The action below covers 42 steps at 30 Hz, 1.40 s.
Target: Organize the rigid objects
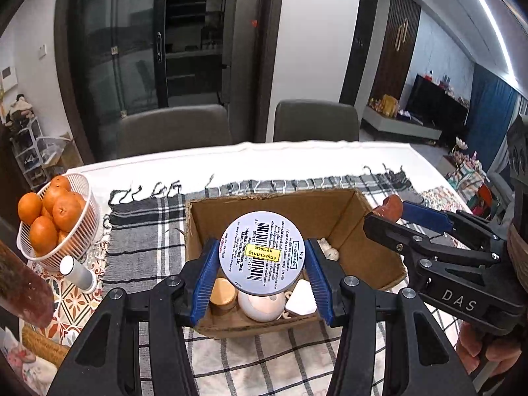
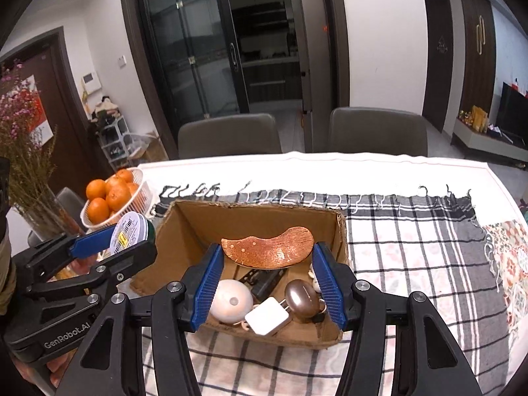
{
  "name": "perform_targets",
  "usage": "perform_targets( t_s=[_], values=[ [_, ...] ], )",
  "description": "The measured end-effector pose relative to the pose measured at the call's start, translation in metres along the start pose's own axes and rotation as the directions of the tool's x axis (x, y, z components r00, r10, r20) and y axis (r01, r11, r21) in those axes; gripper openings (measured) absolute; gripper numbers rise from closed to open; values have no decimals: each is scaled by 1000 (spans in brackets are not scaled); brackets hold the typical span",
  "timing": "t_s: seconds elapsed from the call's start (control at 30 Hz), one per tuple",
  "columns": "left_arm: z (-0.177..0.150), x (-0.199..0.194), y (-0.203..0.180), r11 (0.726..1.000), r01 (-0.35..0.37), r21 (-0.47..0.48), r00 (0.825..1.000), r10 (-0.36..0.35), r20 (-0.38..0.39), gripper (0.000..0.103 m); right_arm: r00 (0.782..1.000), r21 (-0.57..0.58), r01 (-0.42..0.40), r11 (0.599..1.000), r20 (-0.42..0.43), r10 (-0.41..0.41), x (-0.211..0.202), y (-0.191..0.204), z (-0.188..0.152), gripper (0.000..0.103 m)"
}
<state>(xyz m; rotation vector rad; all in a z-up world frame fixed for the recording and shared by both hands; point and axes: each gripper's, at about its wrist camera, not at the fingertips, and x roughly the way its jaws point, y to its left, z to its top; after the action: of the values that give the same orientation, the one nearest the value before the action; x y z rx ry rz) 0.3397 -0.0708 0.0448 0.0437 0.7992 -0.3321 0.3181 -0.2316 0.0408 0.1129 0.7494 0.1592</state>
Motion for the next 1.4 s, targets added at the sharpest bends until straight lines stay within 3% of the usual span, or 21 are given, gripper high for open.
perform_targets(
  t_s=[0.33, 0.67, 0.8, 0.87, 0.9, 1.0, 1.2, 1.4],
  values=[
    [9, 44, 7, 1000, -8, 15, 989, 10, -146, 51, 984, -26, 9, 1000, -176, -14, 47, -9, 10, 57],
    [6, 76, 10, 1000, 21, 8, 955, -18, -295, 51, 942, -23, -12, 1000, -337, 4, 82, -15, 9, 57],
    [1, 88, 13, 1000, -9, -1, 937, 8, -348, 51, 918, -19, -17, 1000, -398, 8, 95, -15, 5, 57],
    [-1, 88, 14, 1000, -21, -6, 938, 18, -347, 54, 909, -19, -12, 1000, -416, 3, 98, -16, 2, 60],
    [-2, 88, 15, 1000, -26, -10, 935, 21, -353, 61, 904, -14, -10, 1000, -428, 3, 100, -17, 0, 64],
    [-4, 86, 13, 1000, -22, -16, 933, 15, -360, 63, 891, 6, -10, 1000, -453, 12, 104, -19, -6, 66],
    [-5, 71, 13, 999, -46, -27, 943, 34, -330, 63, 901, 11, -2, 1000, -433, 7, 93, -18, -9, 66],
    [-8, 37, 11, 996, -77, -53, 965, 62, -255, 65, 932, 9, 36, 999, -361, -31, 63, -13, -9, 66]
  ],
)
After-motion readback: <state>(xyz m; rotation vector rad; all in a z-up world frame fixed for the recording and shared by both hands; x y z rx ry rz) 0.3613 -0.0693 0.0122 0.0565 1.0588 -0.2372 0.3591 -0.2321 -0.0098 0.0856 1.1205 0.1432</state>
